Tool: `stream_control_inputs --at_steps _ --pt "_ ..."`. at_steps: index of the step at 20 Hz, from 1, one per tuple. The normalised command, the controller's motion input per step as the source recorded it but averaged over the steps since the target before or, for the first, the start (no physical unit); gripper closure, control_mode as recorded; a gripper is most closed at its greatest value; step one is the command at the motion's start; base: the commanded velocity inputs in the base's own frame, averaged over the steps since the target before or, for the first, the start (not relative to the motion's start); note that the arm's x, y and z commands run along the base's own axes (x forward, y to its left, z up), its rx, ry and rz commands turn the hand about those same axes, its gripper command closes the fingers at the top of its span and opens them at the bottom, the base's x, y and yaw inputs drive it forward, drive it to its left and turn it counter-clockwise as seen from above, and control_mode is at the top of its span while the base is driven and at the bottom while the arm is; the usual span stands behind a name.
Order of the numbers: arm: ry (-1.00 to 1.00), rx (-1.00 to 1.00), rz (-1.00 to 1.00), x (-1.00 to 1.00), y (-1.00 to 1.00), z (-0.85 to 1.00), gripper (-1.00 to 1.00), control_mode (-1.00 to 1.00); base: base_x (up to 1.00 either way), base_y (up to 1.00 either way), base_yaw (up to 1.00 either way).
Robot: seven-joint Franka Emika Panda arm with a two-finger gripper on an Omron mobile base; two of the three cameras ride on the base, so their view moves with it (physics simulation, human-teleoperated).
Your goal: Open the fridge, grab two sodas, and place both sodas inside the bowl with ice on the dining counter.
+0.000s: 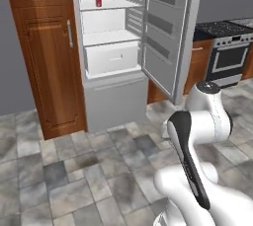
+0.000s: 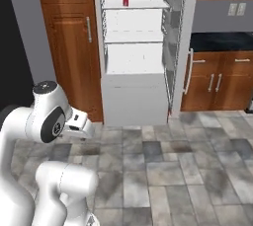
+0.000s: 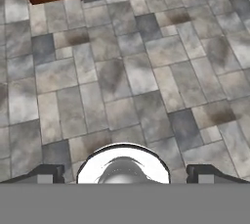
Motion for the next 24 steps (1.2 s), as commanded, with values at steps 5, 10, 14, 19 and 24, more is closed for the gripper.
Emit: stream_control_inputs --at_steps 5,10,14,19,24 --pt "0.00 0.00 0.00 0.00 0.00 0.00 -1.00 1.00 1.00 0.00 0.03" --pt "0.00 0.00 0.00 0.00 0.00 0.00 -1.00 1.00 1.00 -0.09 0.06" --pt "0.00 0.00 0.00 0.00 0.00 0.00 -1.00 1.00 0.97 -0.20 0.07" --pt "0.00 0.00 0.00 0.00 0.00 0.00 -1.00 1.00 0.77 -0.32 0.07" --pt "0.00 0.00 0.00 0.00 0.00 0.00 -1.00 1.00 0.66 -0.39 0.05"
